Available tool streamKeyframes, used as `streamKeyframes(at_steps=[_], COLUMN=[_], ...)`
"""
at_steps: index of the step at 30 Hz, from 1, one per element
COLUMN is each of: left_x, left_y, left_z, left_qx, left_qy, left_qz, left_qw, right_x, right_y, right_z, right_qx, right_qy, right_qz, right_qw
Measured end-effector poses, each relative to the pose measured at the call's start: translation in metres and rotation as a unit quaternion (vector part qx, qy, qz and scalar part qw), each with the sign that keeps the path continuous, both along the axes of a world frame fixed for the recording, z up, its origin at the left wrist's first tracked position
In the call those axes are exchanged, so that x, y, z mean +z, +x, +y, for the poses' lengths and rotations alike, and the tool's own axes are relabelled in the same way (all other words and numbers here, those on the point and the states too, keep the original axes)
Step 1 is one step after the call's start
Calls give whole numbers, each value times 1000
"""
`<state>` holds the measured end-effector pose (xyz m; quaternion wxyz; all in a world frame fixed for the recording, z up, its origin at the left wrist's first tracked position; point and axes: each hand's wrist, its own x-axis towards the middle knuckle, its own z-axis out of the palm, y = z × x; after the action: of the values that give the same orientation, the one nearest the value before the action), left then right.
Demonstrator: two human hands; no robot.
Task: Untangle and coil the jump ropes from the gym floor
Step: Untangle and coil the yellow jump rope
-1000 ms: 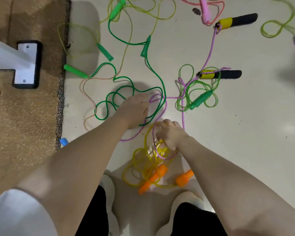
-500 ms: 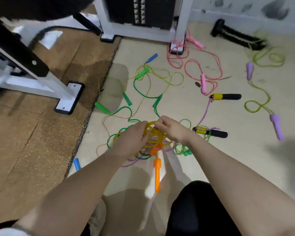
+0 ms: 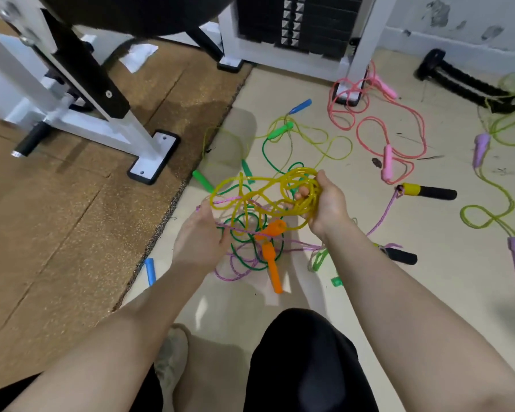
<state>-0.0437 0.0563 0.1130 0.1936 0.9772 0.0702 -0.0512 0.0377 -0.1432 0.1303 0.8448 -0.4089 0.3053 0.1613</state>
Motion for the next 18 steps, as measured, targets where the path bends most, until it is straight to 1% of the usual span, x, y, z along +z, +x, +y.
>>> streamKeyframes(at_steps=[1, 2, 3, 4, 5, 6, 7, 8, 10, 11, 12, 13, 14, 15, 16, 17, 18], left_x=[-4, -11, -20, -30, -39, -45, -48, -51, -51, -49, -41, -30, -21, -4, 15, 24, 25], left_y=[-3, -5, -9, -13, -15, -18, -20, -21, -17, -12, -7, -3, 1, 2, 0, -1, -1], left_z=[5, 10, 17, 23, 28, 32, 34, 35, 32, 29, 24, 17, 11, 0, -11, -18, -23], left_qx=[23, 28, 17, -1, -7, 2, 14, 15, 2, 7, 10, 7, -5, -20, -45, -58, -68], left_qy=[-4, 17, 63, 118, 160, 177, 168, 158, 157, 149, 115, 54, -41, -163, -275, -357, -412], left_qz=[15, 34, 75, 142, 229, 309, 378, 423, 441, 418, 366, 309, 258, 236, 236, 240, 232], left_qw=[1000, 999, 995, 983, 960, 934, 910, 892, 883, 896, 923, 950, 965, 958, 931, 901, 878], right_x=[-2, -2, -2, 1, 4, 7, 11, 15, 25, 31, 38, 46, 54, 63, 71, 80, 87], right_y=[1, 2, 4, 4, 5, 6, 5, 5, 0, -2, -5, -7, -9, -10, -10, -9, -8], right_z=[-3, -5, -6, -5, -3, 1, 6, 11, 20, 23, 26, 29, 31, 32, 34, 35, 36], right_qx=[-10, -14, -17, -20, -22, -19, -6, 19, 99, 148, 196, 234, 260, 270, 269, 270, 274], right_qy=[22, 41, 61, 85, 111, 136, 156, 169, 169, 157, 144, 138, 145, 163, 193, 245, 316], right_qz=[8, 13, 17, 21, 25, 31, 33, 30, 5, -6, -18, -30, -47, -67, -85, -102, -114], right_qw=[1000, 999, 998, 996, 993, 990, 987, 985, 981, 976, 970, 962, 954, 947, 940, 925, 901])
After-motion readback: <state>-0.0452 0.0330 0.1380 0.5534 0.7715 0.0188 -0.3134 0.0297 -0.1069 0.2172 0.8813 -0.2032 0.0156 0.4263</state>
